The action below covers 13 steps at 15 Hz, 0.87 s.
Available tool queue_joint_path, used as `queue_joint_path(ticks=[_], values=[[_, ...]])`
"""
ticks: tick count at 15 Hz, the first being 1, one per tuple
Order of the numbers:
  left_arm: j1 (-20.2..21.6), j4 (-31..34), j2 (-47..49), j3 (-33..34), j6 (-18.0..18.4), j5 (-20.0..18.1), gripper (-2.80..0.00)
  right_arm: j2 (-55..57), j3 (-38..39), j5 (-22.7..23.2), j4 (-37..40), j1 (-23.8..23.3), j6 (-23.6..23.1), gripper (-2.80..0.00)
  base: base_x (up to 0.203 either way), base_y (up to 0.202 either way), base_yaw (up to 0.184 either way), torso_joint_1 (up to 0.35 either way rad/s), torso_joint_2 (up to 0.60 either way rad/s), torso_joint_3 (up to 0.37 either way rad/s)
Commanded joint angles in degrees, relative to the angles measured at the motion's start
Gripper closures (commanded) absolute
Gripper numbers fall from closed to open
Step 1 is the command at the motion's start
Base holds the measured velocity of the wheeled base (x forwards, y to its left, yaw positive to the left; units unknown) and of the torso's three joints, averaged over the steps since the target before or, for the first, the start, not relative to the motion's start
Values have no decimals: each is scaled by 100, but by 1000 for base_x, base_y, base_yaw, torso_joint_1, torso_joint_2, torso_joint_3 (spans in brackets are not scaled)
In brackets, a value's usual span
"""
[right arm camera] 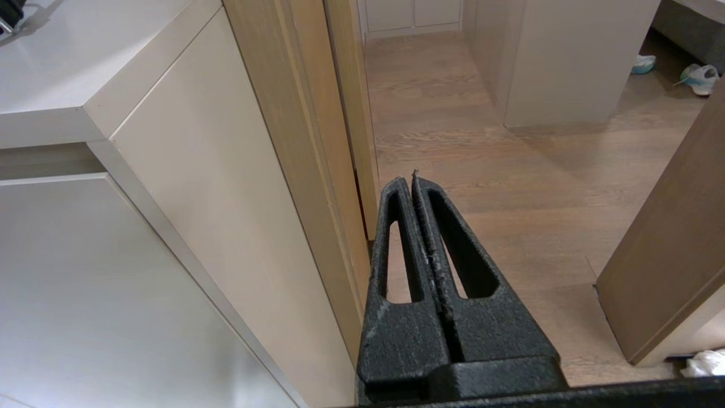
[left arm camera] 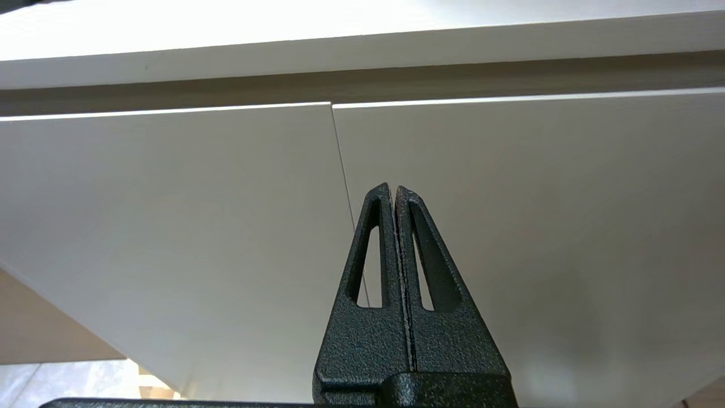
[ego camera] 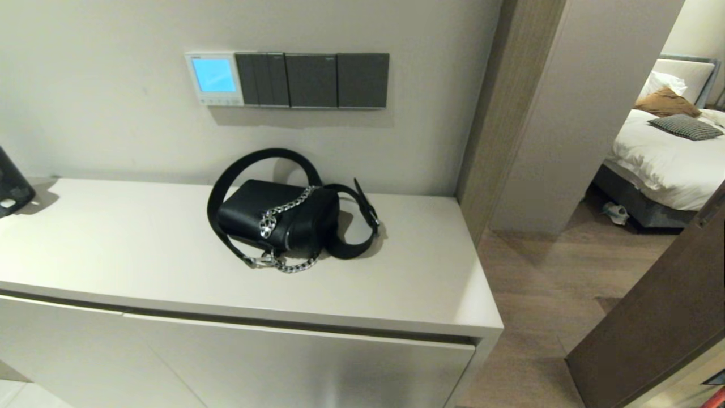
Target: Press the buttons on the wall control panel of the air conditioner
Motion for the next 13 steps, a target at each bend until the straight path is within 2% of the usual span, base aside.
queue_joint_path(ticks=[1,2,3,13], values=[[3,17,-5,5,-222,19,0,9,9,-1,2,1,2,0,0,0,0,0,0,0],[0,6,-5,5,-429,30,0,9,9,8,2,1,2,0,0,0,0,0,0,0],[0,-1,-5,5,-474,33,0,9,9,-1,2,1,2,0,0,0,0,0,0,0],[0,-1,-5,5,-483,33,0,9,9,-1,-6,1,2,0,0,0,0,0,0,0]])
